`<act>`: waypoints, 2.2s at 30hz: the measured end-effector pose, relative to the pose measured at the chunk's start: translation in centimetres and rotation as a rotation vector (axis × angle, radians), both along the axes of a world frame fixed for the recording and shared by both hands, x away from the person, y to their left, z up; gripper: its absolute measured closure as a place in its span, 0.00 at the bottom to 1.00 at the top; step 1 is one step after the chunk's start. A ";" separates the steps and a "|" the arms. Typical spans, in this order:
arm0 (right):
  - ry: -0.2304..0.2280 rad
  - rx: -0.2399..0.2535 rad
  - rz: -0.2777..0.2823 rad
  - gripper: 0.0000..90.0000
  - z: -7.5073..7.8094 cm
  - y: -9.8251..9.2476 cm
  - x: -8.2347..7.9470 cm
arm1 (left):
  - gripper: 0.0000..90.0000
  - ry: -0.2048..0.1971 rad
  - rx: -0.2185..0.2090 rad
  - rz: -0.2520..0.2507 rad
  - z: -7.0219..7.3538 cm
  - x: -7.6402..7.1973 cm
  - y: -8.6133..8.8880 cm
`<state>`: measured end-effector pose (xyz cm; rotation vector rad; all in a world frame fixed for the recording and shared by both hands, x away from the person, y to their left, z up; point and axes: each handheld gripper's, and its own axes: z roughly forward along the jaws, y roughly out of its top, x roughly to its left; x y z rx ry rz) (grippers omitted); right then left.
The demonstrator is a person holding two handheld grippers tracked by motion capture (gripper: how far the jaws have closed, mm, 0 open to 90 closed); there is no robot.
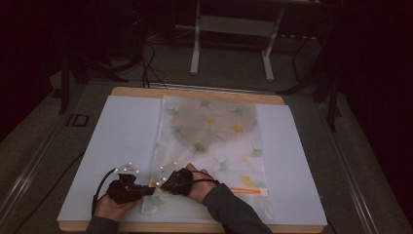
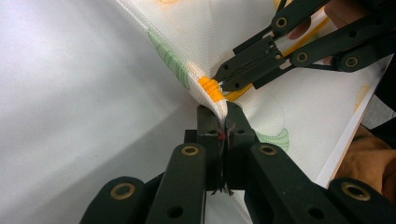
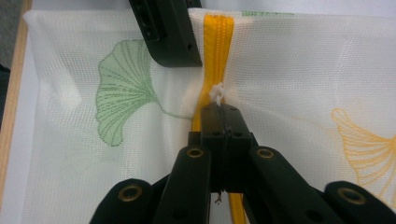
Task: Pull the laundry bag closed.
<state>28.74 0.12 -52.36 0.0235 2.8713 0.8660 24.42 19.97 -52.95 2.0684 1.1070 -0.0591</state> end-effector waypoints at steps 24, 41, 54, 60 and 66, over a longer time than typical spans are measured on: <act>-0.028 -0.050 0.006 1.00 0.3 -0.7 -0.3 | 0.98 -0.007 -0.014 -0.005 0.2 -0.1 0.3; -0.038 -0.064 -0.004 1.00 0.3 -1.8 -0.4 | 0.98 -0.009 -0.022 -0.002 0.3 -0.1 0.5; -0.058 -0.075 -0.022 1.00 0.4 -2.9 -0.5 | 0.98 -0.007 -0.026 0.001 0.3 -0.1 0.7; -0.064 -0.085 -0.036 1.00 0.4 -3.5 -0.4 | 0.98 -0.005 -0.032 0.007 0.3 -0.2 0.8; -0.065 -0.091 -0.041 1.00 0.4 -4.2 -0.3 | 0.98 -0.005 -0.032 0.010 0.3 -0.2 0.9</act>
